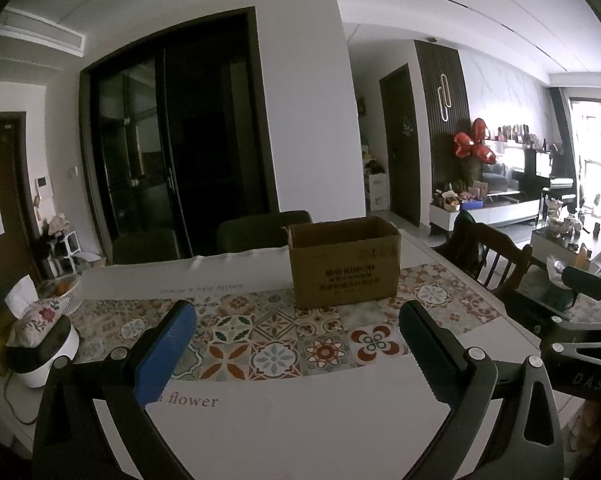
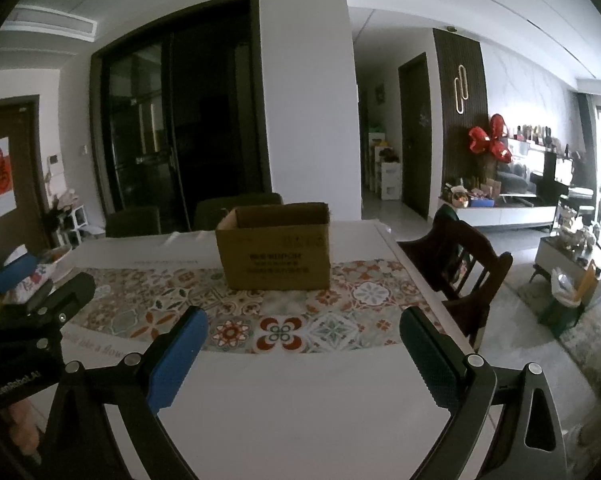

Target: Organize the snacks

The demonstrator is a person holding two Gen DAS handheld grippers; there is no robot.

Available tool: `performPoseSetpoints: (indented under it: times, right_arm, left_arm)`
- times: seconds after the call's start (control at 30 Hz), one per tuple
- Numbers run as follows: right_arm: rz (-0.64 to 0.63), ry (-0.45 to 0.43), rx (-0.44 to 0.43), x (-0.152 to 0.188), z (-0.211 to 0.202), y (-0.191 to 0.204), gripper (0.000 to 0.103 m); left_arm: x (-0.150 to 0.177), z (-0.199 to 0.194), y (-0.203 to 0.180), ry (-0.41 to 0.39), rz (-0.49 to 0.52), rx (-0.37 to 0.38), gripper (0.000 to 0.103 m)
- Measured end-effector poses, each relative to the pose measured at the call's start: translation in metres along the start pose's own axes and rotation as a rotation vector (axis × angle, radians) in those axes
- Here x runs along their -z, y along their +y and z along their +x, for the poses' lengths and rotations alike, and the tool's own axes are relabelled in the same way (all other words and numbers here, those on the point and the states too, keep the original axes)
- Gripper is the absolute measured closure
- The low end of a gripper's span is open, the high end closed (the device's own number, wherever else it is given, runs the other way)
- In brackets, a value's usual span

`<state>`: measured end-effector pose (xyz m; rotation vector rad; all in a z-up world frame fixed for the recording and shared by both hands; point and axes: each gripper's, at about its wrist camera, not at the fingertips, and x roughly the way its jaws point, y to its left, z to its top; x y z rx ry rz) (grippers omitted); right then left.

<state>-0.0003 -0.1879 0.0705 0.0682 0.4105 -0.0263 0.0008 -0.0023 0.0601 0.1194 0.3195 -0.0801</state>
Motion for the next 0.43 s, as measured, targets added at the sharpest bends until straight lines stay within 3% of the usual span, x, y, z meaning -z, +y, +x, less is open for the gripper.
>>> performPoseSetpoints:
  times: [0.43]
  right_arm:
    - [-0.003,-0.008,0.004,-0.0003,-0.0018,0.0003,0.005]
  left_arm:
    - [-0.0034,0.0008,-0.0017,0.012,-0.002,0.006,0.000]
